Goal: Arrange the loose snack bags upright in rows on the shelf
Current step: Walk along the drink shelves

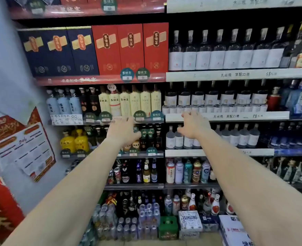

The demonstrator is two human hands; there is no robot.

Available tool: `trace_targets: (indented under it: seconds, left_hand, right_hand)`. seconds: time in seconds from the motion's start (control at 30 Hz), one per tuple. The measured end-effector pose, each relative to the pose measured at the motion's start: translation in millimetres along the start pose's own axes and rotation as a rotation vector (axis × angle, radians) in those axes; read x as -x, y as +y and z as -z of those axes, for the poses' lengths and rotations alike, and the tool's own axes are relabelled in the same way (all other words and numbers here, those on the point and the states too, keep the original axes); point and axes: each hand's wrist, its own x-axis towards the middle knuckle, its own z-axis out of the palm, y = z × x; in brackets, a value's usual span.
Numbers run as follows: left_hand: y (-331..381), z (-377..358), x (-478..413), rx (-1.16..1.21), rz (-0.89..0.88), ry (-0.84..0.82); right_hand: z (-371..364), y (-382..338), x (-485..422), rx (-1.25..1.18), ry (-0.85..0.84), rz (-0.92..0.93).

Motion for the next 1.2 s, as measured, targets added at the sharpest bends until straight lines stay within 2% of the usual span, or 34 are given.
trace_targets:
  seconds: [0.27, 0.5, 0.8, 1.03, 1.2]
  left_hand:
    - [23.7, -71.6, -144.1, 0.058, -0.138, -0.08]
    - [115.9, -147.1, -244.3, 0.156, -0.325, -0.168]
    - [338.3, -219.4, -328.2, 0.228, -0.627, -0.25]
    - [549.1, -256.5, -356.5, 0.292, -0.897, -0.36]
    - [686.0, -285.9, -344.6, 0.275, -1.073, -0.387]
  right_hand:
    - [-39.1, 51.3, -102.5, 0.026, -0.051, -0.165]
    - [-76.8, 151.3, -143.5, 0.113, -0.103, -0.333]
    - [-91.8, 357.3, -130.0, 0.14, -0.111, -0.626]
    - [-79.6, 518.5, -64.1, 0.146, -0.091, -0.935]
    - [-73.6, 599.2, 0.4, 0.19, -0.107, -1.143]
